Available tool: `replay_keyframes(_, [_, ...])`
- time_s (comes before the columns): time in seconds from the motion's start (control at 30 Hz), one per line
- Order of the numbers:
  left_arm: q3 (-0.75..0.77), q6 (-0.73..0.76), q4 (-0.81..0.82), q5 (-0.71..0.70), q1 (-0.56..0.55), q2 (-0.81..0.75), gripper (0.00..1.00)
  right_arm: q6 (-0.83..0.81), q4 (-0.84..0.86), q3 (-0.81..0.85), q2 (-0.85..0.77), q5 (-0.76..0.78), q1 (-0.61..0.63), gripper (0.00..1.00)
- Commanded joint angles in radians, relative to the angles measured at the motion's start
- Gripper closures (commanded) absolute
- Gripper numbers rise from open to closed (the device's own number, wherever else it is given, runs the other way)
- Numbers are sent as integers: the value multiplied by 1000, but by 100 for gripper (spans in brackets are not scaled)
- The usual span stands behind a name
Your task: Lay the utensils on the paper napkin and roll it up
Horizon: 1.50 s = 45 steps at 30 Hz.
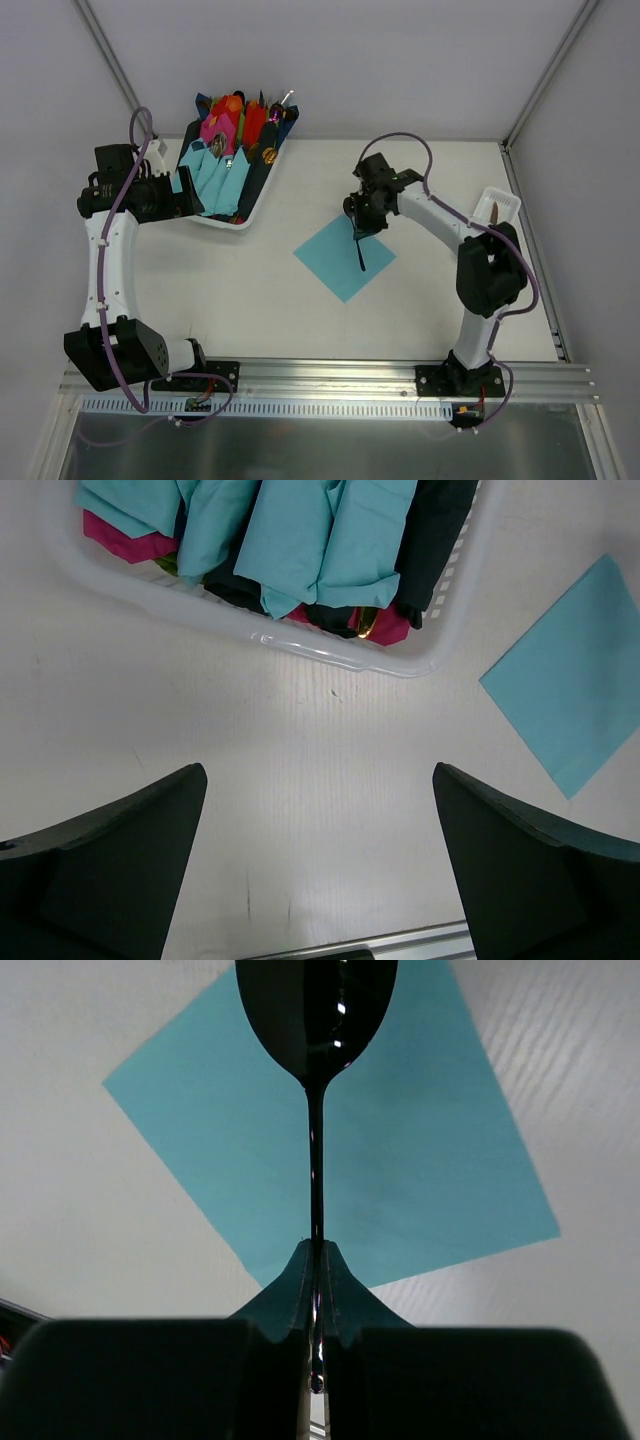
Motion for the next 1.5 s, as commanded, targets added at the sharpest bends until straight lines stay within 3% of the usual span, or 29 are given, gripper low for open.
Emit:
replay_keyframes(0.0, [-1,-4,-25,-9,-3,-23,1,107,-5,56,56,60,41,100])
replay_keyframes(0.37, [-13,-30,-29,-26,-3,-26,1,235,29,66,154,169,106,100])
replay_keyframes(0.73, [-7,-30,-28,-52,-3,-14,1,253,29,130,243,203,106,100])
replay_keyframes(1.47, [-5,-33,-26,-83,-3,26,1,307,51,141,303,183,104,100])
